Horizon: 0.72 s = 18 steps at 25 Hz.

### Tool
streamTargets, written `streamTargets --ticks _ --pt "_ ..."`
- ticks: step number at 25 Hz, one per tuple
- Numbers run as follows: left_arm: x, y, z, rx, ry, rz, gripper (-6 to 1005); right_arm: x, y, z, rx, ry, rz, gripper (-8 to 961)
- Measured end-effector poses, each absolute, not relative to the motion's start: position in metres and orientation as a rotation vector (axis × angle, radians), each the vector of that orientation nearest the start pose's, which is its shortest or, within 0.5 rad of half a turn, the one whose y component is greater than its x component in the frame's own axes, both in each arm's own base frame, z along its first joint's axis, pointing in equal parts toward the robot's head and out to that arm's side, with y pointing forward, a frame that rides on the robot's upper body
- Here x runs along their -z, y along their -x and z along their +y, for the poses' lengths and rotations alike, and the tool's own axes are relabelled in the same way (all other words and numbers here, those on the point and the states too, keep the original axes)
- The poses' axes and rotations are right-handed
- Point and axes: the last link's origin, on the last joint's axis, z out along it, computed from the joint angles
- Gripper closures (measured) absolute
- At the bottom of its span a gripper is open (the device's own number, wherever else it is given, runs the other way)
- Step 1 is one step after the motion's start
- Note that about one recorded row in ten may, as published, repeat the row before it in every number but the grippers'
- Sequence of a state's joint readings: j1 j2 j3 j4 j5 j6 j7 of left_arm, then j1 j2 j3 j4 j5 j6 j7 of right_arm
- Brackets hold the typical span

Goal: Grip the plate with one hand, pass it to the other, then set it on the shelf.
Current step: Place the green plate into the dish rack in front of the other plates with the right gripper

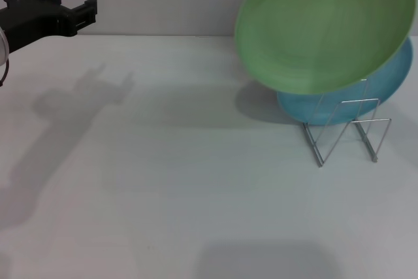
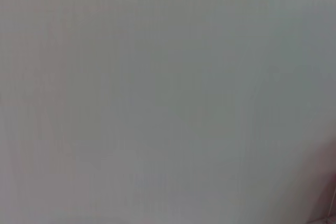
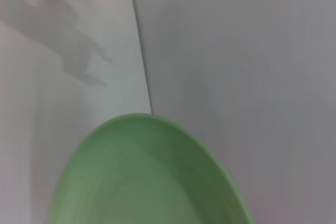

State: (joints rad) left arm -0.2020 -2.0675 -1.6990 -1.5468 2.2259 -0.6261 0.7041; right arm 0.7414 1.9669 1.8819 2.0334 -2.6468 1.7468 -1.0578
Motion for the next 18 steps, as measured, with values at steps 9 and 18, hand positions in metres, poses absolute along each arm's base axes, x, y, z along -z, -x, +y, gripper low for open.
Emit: streamTargets --ticks 9,18 --pt "-0.0669 0.1948 0.3784 0.436 1.992 -0.712 355 -0.1297 -0.039 0.3476 0.494 2.336 -0.424 891" --pt "-0.0661 0.1954 0.3798 0.443 1.986 -0.717 356 -0.1285 -0.0438 0.3473 0.515 2.34 -0.445 891"
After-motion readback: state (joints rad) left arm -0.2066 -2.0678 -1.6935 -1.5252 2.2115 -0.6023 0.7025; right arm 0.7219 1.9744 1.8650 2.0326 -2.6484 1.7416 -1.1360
